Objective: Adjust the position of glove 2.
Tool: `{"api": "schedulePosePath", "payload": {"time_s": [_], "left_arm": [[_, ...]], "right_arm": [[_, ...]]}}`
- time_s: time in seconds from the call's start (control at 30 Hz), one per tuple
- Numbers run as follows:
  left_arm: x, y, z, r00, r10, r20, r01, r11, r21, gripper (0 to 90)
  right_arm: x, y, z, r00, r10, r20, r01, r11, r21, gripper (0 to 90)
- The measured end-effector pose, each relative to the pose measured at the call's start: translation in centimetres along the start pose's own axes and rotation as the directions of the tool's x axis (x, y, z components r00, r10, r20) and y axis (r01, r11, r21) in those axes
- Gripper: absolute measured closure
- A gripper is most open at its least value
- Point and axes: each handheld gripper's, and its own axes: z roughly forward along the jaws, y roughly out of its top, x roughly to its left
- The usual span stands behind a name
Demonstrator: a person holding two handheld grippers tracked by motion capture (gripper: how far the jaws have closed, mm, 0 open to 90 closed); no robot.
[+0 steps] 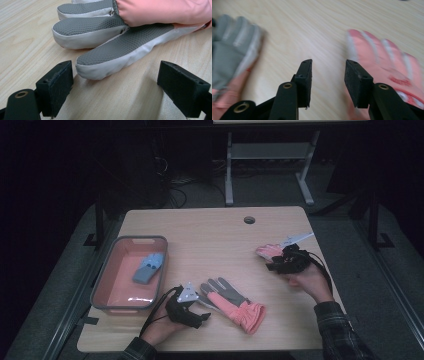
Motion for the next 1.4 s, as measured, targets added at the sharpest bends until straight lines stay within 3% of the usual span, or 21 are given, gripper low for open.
{"api": "schedulePosePath", "payload": {"time_s": [0.13,0.37,0.7,0.8,0.87,1.13,1.4], "left_arm": [[0.0,0.0,0.0,1.0000,0.000,0.000,0.000,1.0000,0.000,12.5],[0.0,0.0,0.0,1.0000,0.000,0.000,0.000,1.0000,0.000,12.6],[0.0,0.0,0.0,1.0000,0.000,0.000,0.000,1.0000,0.000,12.5],[0.0,0.0,0.0,1.0000,0.000,0.000,0.000,1.0000,0.000,12.6],[0.0,0.0,0.0,1.0000,0.000,0.000,0.000,1.0000,0.000,12.6],[0.0,0.0,0.0,1.0000,-0.001,-0.001,0.001,1.0000,-0.001,12.6],[0.0,0.0,0.0,1.0000,0.002,-0.003,-0.002,1.0000,0.000,12.6]], "right_arm": [[-1.7,-0.7,-0.4,0.9983,0.030,0.050,-0.030,1.000,0.003,54.5],[-3.8,-2.0,-1.2,0.9939,0.063,0.090,-0.064,0.998,0.007,51.3],[-5.0,-3.4,0.5,0.9951,0.061,0.077,-0.067,0.995,0.073,46.9],[-4.9,-3.5,1.2,0.9960,0.034,0.082,-0.042,0.994,0.104,49.6],[-5.1,-3.5,1.4,0.9962,0.042,0.076,-0.050,0.993,0.111,53.1],[-5.4,-3.4,1.1,0.9981,0.031,0.054,-0.037,0.992,0.119,79.1],[-5.3,-3.3,0.2,0.9977,0.045,0.050,-0.049,0.995,0.084,84.6]]}}
